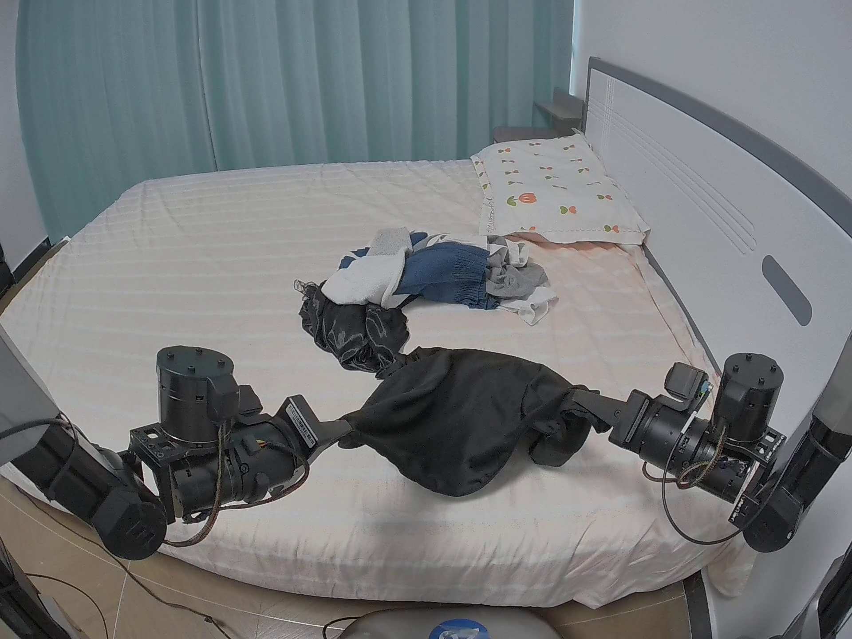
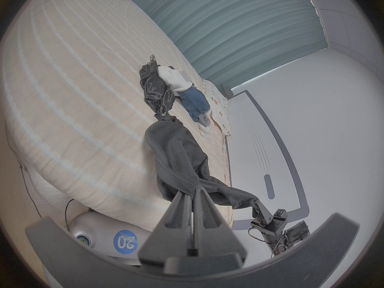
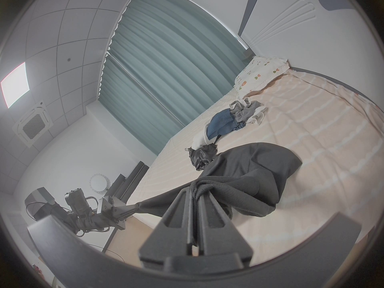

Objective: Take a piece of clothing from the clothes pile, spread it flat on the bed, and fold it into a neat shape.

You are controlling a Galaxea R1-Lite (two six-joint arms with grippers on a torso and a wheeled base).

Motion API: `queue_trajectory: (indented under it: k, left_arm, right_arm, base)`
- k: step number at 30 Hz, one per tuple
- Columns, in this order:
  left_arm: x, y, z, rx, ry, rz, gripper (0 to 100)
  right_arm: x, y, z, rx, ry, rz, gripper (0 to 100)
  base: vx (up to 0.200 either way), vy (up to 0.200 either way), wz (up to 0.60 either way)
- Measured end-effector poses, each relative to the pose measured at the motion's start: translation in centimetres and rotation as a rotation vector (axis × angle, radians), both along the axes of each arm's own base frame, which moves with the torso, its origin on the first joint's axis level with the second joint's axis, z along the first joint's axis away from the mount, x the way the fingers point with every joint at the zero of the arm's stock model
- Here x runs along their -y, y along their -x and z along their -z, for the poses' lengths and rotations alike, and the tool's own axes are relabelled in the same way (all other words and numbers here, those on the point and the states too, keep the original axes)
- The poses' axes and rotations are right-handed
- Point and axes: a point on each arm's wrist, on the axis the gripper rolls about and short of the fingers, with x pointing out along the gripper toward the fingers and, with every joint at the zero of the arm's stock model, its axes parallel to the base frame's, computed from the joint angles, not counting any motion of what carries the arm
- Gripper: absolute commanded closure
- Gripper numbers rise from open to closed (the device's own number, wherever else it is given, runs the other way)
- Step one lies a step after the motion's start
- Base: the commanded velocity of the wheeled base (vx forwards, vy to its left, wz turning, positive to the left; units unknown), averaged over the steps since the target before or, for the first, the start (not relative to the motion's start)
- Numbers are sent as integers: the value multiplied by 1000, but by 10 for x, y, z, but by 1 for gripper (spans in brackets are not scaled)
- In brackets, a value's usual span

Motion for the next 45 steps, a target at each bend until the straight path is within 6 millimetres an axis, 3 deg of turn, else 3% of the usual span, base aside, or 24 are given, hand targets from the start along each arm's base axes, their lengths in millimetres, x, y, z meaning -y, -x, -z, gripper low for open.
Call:
queue_trajectory:
  k: [45]
  left_arm:
    - [-9,2,-23,40,93,-39,100]
  right_arm:
    - [-3,3,-8,46,-19,18,100]
  base:
    - [0,191,0]
